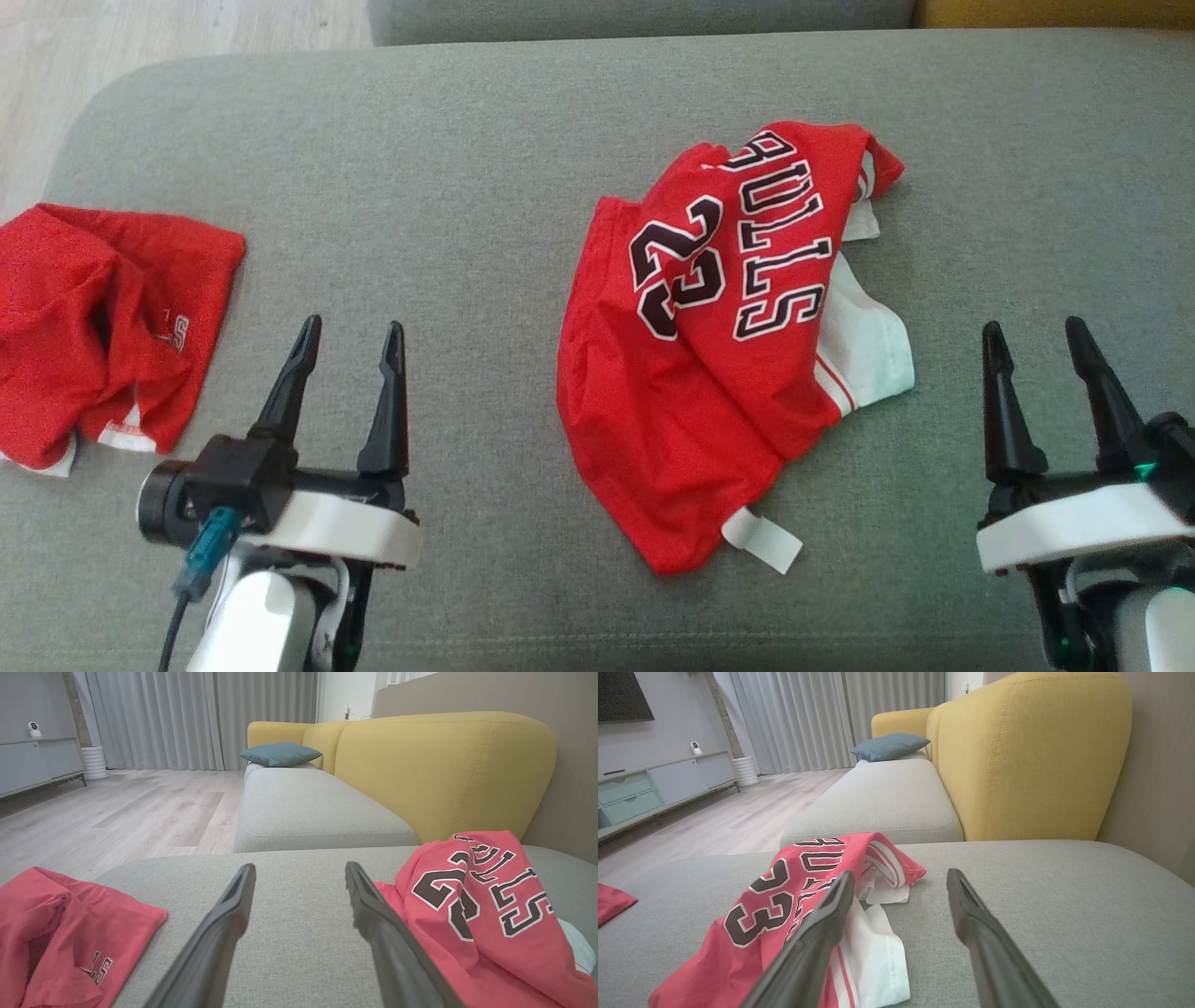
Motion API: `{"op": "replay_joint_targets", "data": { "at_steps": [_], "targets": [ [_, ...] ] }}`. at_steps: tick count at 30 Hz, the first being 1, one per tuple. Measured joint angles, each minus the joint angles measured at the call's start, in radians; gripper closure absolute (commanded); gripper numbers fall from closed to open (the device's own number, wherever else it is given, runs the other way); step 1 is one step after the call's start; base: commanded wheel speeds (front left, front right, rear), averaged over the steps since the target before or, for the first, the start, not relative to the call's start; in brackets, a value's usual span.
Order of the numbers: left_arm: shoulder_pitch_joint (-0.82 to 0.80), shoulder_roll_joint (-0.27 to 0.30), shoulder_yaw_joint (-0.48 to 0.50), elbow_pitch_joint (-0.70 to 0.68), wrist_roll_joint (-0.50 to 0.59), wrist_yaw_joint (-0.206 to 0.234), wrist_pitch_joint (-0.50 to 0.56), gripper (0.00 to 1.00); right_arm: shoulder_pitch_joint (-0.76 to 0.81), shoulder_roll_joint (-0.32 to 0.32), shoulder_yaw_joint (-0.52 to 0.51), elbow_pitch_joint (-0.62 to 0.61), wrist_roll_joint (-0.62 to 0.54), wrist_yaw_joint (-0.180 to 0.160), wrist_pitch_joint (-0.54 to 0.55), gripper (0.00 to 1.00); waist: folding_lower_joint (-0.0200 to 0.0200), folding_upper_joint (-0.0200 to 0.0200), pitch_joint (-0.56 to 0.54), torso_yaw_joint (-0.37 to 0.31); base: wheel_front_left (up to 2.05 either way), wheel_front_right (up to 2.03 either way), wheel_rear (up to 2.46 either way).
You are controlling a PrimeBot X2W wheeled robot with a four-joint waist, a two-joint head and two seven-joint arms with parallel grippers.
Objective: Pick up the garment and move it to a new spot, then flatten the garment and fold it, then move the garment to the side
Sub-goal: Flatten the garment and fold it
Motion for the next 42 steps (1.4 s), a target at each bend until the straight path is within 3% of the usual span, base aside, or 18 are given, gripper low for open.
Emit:
{"op": "replay_joint_targets", "data": {
  "at_steps": [11,15,17,21,29,30,31,32,36,42],
  "targets": [
    [0.000,0.002,-0.008,-0.002,-0.002,-0.002,0.001,0.00,0.000,0.000,-0.002,-0.005,0.009,0.000,0.006,0.00,0.0000,0.0000,0.010,-0.002,0.00,0.00,0.00],
    [-0.009,-0.004,-0.078,0.001,-0.005,-0.055,0.048,0.00,0.000,0.000,-0.001,-0.009,0.009,0.000,0.009,0.00,0.0000,0.0000,0.025,-0.003,0.00,0.00,0.00],
    [-0.038,-0.026,-0.152,0.034,-0.023,-0.114,0.116,0.00,-0.002,0.000,0.004,-0.015,0.009,0.000,0.013,0.00,0.0000,0.0000,0.043,-0.007,0.00,0.00,0.00],
    [-0.078,-0.046,-0.212,0.094,-0.040,-0.158,0.190,0.00,-0.005,0.000,0.015,-0.019,0.009,0.000,0.017,0.00,0.0000,0.0000,0.061,-0.019,0.00,0.00,0.00],
    [-0.150,-0.065,-0.252,0.272,-0.065,-0.177,0.266,0.00,-0.027,0.000,0.027,-0.025,0.021,0.000,0.017,0.00,0.0000,0.0000,0.107,-0.065,0.00,0.00,0.00],
    [-0.162,-0.065,-0.254,0.293,-0.065,-0.178,0.274,0.28,-0.027,0.000,0.027,-0.024,0.023,0.000,0.017,0.00,0.0000,0.0000,0.112,-0.069,0.00,0.00,0.00],
    [-0.174,-0.065,-0.253,0.311,-0.065,-0.178,0.273,0.75,-0.027,0.000,0.026,-0.024,0.028,0.000,0.016,0.00,0.0000,0.0000,0.117,-0.073,0.00,0.00,0.00],
    [-0.185,-0.065,-0.251,0.327,-0.065,-0.177,0.272,1.00,-0.027,0.000,0.026,-0.023,0.030,0.000,0.016,0.00,0.0000,0.0000,0.121,-0.077,0.00,0.00,0.00],
    [-0.220,-0.064,-0.233,0.372,-0.064,-0.174,0.234,1.00,-0.028,0.000,0.024,-0.020,0.037,0.000,0.007,0.00,0.0000,0.0000,0.129,-0.089,0.00,0.00,0.00],
    [-0.256,-0.039,-0.192,0.357,-0.055,-0.131,0.183,1.00,-0.028,0.000,0.014,-0.019,0.042,0.000,0.007,0.00,0.0000,0.0000,0.124,-0.085,0.00,0.00,0.00]
  ]
}}
